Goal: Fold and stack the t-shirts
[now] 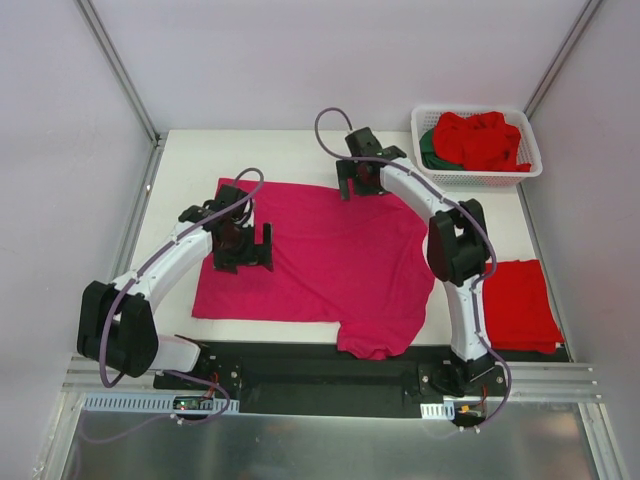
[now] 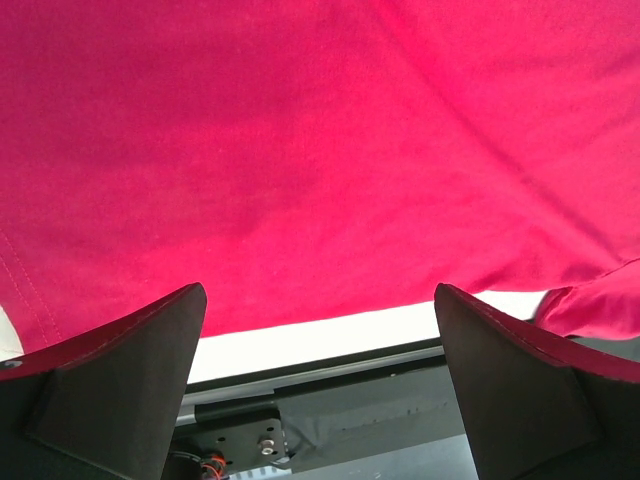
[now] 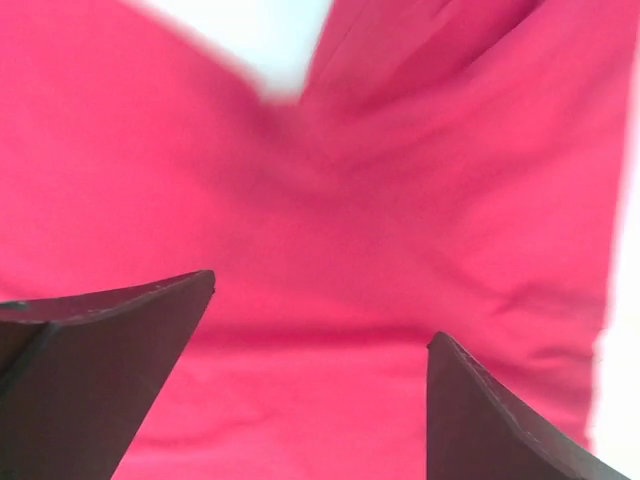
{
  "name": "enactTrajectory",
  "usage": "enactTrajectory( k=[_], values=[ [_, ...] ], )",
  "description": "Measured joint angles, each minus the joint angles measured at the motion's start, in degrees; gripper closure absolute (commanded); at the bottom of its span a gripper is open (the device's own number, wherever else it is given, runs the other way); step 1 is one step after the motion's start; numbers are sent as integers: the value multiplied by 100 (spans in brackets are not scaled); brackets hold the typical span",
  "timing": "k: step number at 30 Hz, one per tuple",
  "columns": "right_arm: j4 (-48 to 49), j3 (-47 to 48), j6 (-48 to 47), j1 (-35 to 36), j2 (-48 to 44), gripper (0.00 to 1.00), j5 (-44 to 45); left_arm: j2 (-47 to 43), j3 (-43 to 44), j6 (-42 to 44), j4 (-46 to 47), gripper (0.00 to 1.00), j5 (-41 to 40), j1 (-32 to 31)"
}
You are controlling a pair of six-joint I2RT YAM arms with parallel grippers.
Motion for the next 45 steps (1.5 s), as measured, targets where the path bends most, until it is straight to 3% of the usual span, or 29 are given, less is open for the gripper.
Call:
enactTrajectory(
  k=[6, 17, 24, 30, 45],
  values=[
    [157, 645, -85, -396, 0, 3, 35, -111, -138, -13, -2, 1, -20, 0],
    [717, 310, -9, -761, 319, 2, 96, -133, -173, -13, 0, 1, -26, 0],
    [737, 435, 203, -922, 944, 2, -291, -166, -173, -13, 0, 1, -26, 0],
    [590, 1150, 315, -1075, 1403, 3, -750, -168, -173, -13, 0, 1, -26, 0],
    [608, 1923, 503, -1416, 1834, 4, -1604, -291, -173, -13, 0, 1, -26, 0]
  ],
)
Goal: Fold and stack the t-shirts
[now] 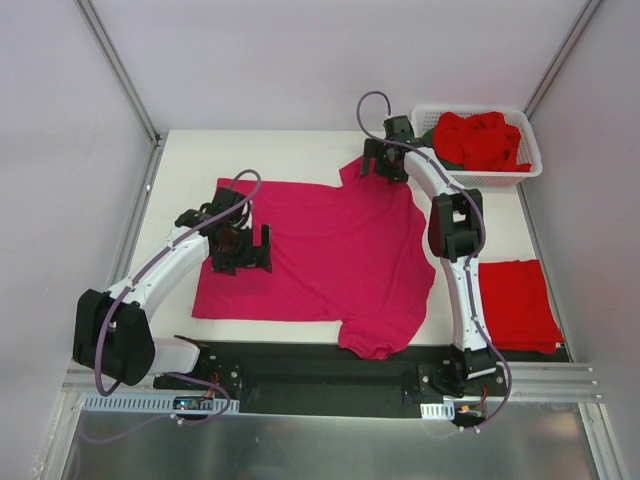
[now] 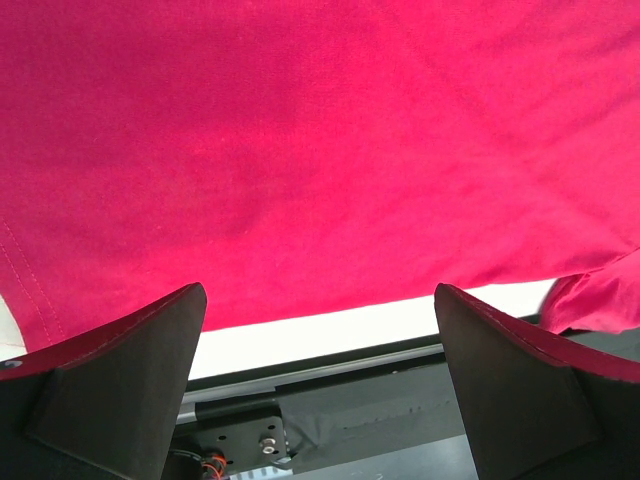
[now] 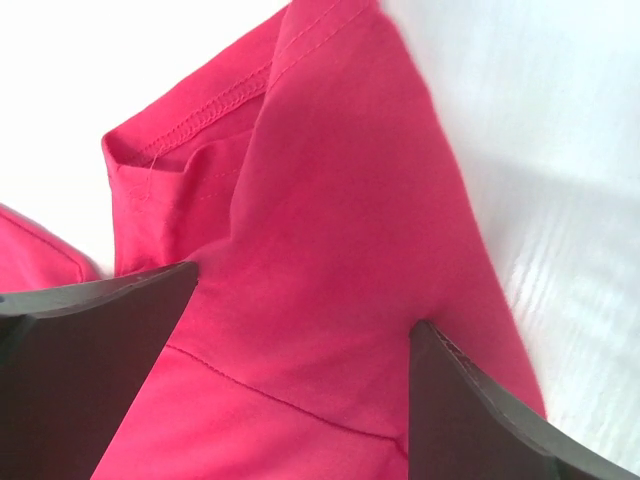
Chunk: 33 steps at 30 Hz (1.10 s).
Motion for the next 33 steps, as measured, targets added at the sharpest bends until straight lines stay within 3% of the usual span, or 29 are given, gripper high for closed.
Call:
enactTrajectory(
  k=[16, 22, 27, 33],
  values=[
    [221, 326, -120, -57, 232, 4, 306, -328, -11, -11, -15, 1, -2, 0],
    [575, -321, -343, 20, -114, 4, 514, -374, -11, -13, -15, 1, -2, 0],
    [636, -476, -920, 372, -485, 4, 702, -374, -11, -13, -15, 1, 0, 0],
    [994, -435, -2361, 1351, -809, 4, 1161, -374, -13, -11, -17, 1, -2, 0]
  ],
)
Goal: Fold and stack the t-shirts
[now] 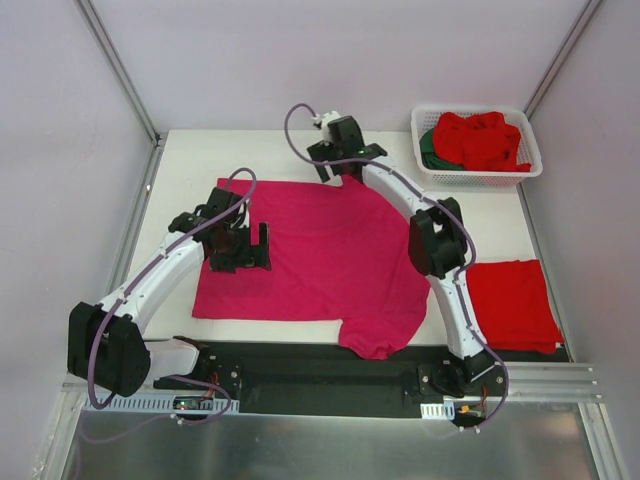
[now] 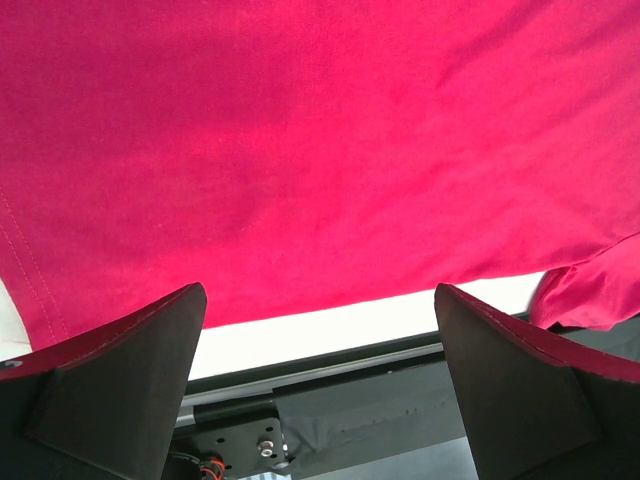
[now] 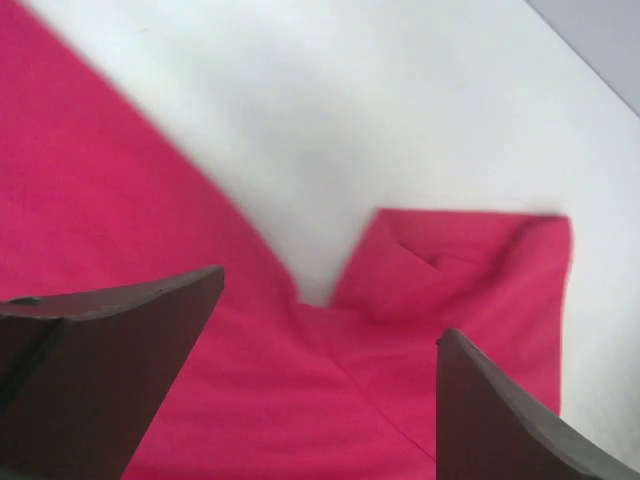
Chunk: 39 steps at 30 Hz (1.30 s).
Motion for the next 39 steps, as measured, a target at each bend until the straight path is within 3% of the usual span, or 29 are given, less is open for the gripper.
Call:
enactTrajectory(
  k=[2, 4, 5, 14, 24, 32, 39],
  values=[
    [61, 13, -358, 289, 9, 0, 122, -11, -33, 0, 15, 1, 0, 0],
    [66, 13, -599, 450, 37, 18, 229, -31, -98, 2, 9, 1, 0, 0],
    [68, 17, -702, 474, 59, 19, 286, -33, -136, 2, 4, 1, 0, 0],
    [192, 94, -831, 129, 374, 22, 1220, -57, -258, 0, -4, 0, 2, 0],
    [197, 293, -680, -83, 634, 50, 1161, -63, -258, 0, -4, 1, 2, 0],
    [118, 293, -599, -83, 785, 51, 855, -63, -258, 2, -4, 1, 2, 0],
    [83, 437, -597, -98, 785, 44, 616, -63, -258, 2, -4, 1, 2, 0]
  ],
)
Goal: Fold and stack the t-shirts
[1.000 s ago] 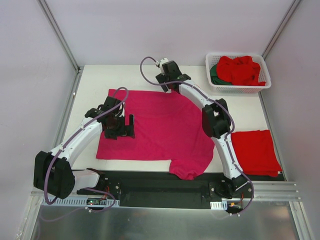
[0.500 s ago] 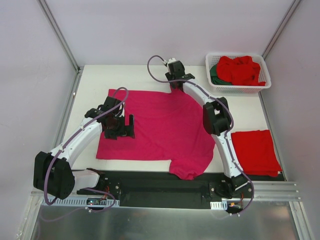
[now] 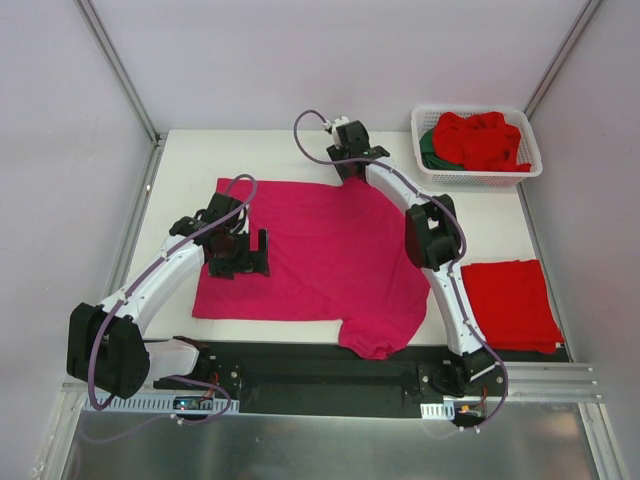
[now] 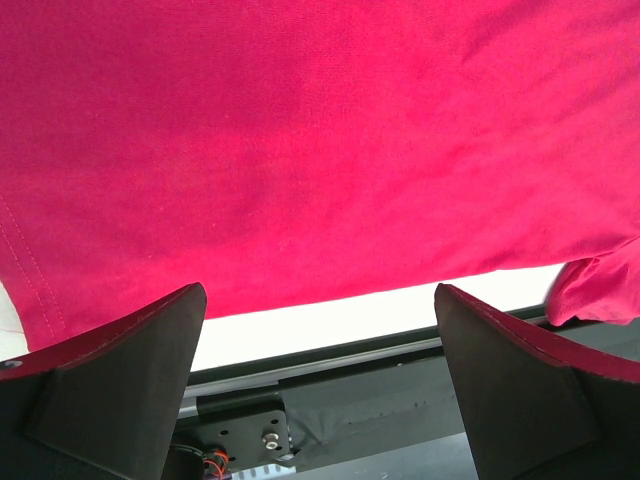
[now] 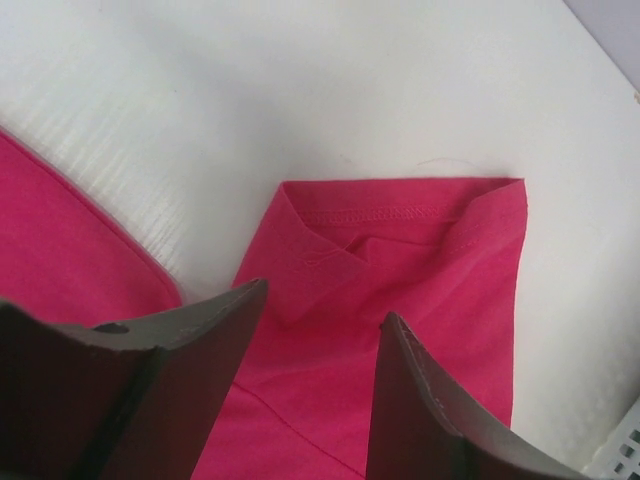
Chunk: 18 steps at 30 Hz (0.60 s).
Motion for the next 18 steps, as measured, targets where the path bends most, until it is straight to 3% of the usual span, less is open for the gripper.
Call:
enactTrajectory(
  k=[7, 18],
  values=[
    [-271, 601, 20, -105, 238, 42, -433, 0, 0, 0, 0, 1, -2, 0],
    [-807, 605, 15, -199, 295, 45, -634, 0, 2, 0, 0, 1, -2, 0]
  ],
)
